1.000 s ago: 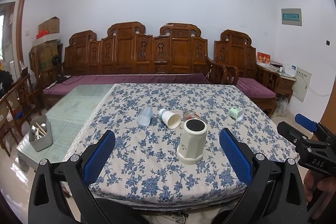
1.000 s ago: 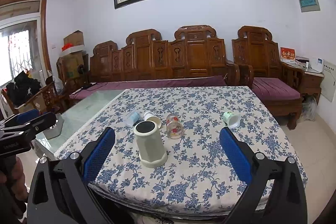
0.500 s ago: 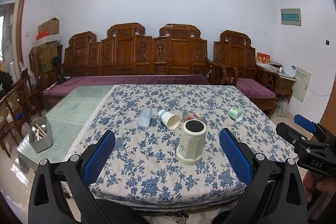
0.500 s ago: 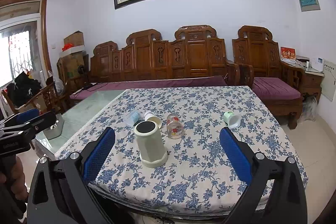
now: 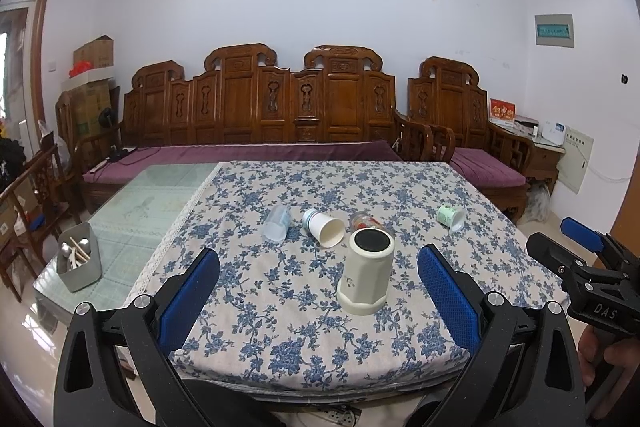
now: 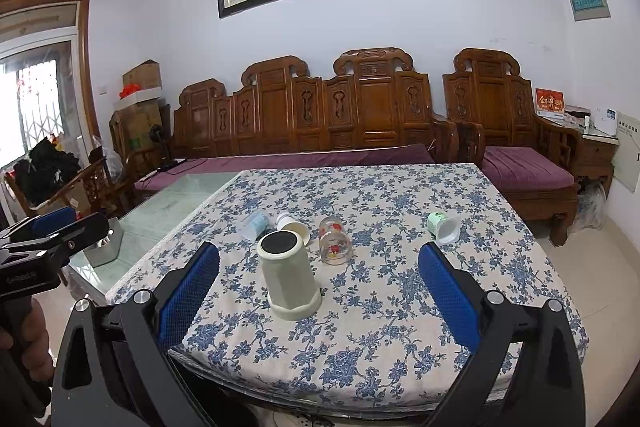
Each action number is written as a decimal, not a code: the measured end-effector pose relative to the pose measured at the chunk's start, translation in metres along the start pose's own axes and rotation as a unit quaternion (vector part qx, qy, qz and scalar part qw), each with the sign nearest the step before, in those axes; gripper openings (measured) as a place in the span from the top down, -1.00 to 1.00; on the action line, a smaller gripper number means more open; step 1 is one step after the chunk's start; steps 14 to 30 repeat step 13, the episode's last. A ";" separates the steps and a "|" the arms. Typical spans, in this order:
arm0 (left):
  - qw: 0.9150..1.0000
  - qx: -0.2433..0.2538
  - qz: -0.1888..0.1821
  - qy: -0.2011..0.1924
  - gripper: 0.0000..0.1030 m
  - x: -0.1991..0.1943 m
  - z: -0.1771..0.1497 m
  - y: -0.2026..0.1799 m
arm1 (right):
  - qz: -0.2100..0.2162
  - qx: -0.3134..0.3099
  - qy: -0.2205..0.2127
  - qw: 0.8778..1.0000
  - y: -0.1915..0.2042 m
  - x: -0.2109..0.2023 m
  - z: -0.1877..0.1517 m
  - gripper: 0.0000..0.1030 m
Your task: Flip cup upside down
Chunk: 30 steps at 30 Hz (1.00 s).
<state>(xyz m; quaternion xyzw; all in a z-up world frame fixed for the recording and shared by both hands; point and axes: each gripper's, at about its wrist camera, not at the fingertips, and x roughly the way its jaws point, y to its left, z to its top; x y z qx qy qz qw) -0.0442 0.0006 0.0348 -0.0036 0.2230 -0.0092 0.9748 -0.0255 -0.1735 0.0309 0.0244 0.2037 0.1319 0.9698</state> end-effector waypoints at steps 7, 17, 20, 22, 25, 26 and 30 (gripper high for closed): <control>1.000 0.000 0.000 0.001 -0.85 0.001 0.000 0.001 | 0.001 0.002 0.001 1.000 0.001 0.001 -0.002 -0.95; 1.000 0.000 0.000 0.001 -0.85 0.001 0.000 0.002 | 0.001 0.002 0.001 1.000 0.001 0.001 -0.002 -0.95; 1.000 0.000 0.000 0.001 -0.85 0.001 0.000 0.002 | 0.001 0.002 0.001 1.000 0.001 0.001 -0.002 -0.95; 1.000 0.000 0.000 0.001 -0.85 0.001 0.000 0.002 | 0.001 0.002 0.001 1.000 0.001 0.001 -0.002 -0.95; 1.000 0.000 0.000 0.001 -0.85 0.001 0.000 0.002 | 0.001 0.002 0.001 1.000 0.001 0.001 -0.002 -0.95; 1.000 0.000 0.000 0.001 -0.85 0.001 0.000 0.002 | 0.001 0.002 0.001 1.000 0.001 0.001 -0.002 -0.95; 1.000 0.000 0.000 0.001 -0.85 0.001 0.000 0.002 | 0.001 0.002 0.001 1.000 0.001 0.001 -0.002 -0.95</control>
